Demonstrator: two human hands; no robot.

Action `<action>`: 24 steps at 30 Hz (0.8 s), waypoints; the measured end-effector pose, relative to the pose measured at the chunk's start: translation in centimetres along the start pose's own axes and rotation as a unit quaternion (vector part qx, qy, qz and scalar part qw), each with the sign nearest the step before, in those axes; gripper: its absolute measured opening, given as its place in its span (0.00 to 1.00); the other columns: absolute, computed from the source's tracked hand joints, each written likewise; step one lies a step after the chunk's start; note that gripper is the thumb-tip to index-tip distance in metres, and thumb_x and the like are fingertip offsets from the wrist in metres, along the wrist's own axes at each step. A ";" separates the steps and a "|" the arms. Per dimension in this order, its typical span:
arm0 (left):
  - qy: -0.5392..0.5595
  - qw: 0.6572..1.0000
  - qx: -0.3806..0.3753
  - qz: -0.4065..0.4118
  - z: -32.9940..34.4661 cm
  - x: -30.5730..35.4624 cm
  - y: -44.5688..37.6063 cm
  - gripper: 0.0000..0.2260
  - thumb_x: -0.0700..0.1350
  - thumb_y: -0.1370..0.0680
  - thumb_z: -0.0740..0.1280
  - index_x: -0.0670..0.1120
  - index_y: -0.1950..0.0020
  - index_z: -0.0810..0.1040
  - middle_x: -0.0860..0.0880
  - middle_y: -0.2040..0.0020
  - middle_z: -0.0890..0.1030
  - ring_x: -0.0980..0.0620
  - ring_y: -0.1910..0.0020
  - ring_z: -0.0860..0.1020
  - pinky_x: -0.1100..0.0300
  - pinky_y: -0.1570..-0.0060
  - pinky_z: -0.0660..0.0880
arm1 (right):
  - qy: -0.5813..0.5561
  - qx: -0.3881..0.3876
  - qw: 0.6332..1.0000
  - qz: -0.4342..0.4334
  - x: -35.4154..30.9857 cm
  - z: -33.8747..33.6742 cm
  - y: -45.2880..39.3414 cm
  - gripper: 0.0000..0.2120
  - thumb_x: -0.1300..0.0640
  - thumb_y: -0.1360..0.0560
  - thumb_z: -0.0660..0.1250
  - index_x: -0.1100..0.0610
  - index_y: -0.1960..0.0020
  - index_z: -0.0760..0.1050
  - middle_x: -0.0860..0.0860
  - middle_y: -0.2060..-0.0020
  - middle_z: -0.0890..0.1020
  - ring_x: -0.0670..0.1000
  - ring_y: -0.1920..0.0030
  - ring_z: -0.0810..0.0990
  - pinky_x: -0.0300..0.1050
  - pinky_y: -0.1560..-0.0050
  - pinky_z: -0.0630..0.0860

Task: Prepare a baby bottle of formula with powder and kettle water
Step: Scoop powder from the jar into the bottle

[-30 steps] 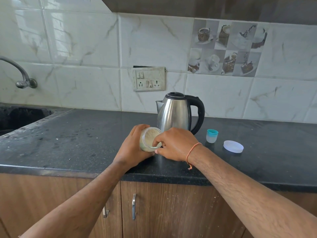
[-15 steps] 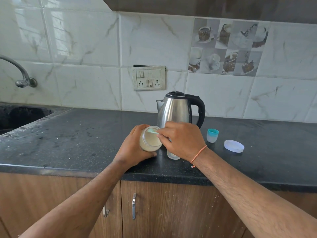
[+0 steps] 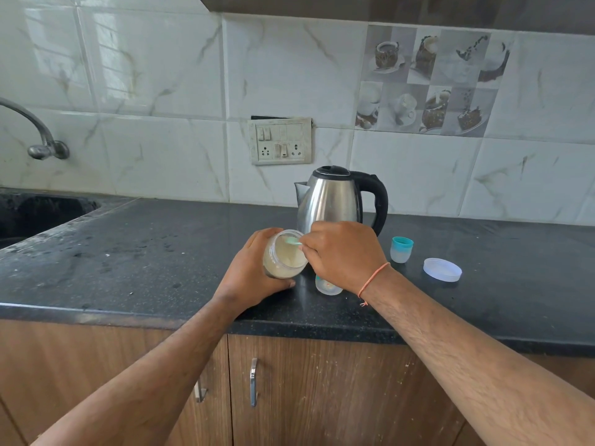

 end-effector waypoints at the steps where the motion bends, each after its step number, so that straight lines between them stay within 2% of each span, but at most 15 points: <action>1: -0.001 1.000 0.000 0.000 0.0 0.0 0.0 0.43 0.48 0.36 0.88 0.57 0.25 0.72 0.65 0.32 0.74 0.67 0.36 0.72 0.76 0.40 0.65 | 0.006 -0.010 1.000 -0.004 -0.1 0.2 0.0 0.12 0.53 0.20 0.71 0.52 0.62 0.85 0.47 0.68 0.77 0.55 0.71 0.77 0.42 0.73 0.67; 5: -0.007 1.000 -0.004 0.004 0.0 0.2 0.0 0.43 0.50 0.35 0.88 0.56 0.24 0.72 0.62 0.31 0.75 0.65 0.35 0.73 0.74 0.39 0.66 | -0.032 -0.075 0.996 0.035 -0.3 0.7 0.0 0.14 0.47 0.17 0.64 0.49 0.50 0.88 0.46 0.57 0.84 0.54 0.56 0.83 0.47 0.61 0.78; 7: -0.009 1.000 -0.003 0.003 0.0 0.3 0.0 0.44 0.50 0.35 0.88 0.56 0.24 0.72 0.61 0.31 0.75 0.64 0.35 0.73 0.71 0.38 0.67 | -0.061 -0.085 0.992 0.063 -0.1 0.6 0.0 0.14 0.46 0.17 0.64 0.47 0.47 0.88 0.45 0.54 0.86 0.52 0.53 0.84 0.49 0.56 0.81; 14: -0.009 1.000 -0.002 -0.002 -0.1 0.4 0.0 0.44 0.51 0.35 0.88 0.57 0.23 0.71 0.61 0.30 0.75 0.61 0.33 0.74 0.64 0.34 0.70 | -0.042 -0.033 0.993 0.102 0.6 -0.3 0.1 0.15 0.46 0.18 0.64 0.49 0.54 0.88 0.45 0.61 0.83 0.51 0.62 0.81 0.46 0.63 0.79; 21: -0.005 1.000 0.003 0.002 -0.3 0.7 -0.1 0.43 0.50 0.35 0.88 0.56 0.24 0.72 0.61 0.30 0.76 0.60 0.32 0.75 0.62 0.33 0.72 | -0.094 -0.063 0.989 0.098 0.5 0.0 0.2 0.12 0.45 0.19 0.67 0.46 0.49 0.89 0.43 0.56 0.87 0.49 0.55 0.84 0.46 0.56 0.81; 24: -0.002 1.000 0.004 0.002 -0.4 0.6 -0.1 0.43 0.50 0.35 0.88 0.56 0.24 0.72 0.60 0.30 0.76 0.59 0.32 0.75 0.60 0.33 0.73 | -0.109 -0.077 0.987 0.092 0.3 0.0 0.0 0.12 0.45 0.19 0.68 0.46 0.49 0.89 0.43 0.57 0.87 0.48 0.56 0.83 0.46 0.56 0.81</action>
Point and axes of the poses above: each hand's wrist, its own y-axis away from the middle knuckle, its own z-axis out of the palm, x = y × z, the point moved 7 cm from there along -y, towards the middle knuckle
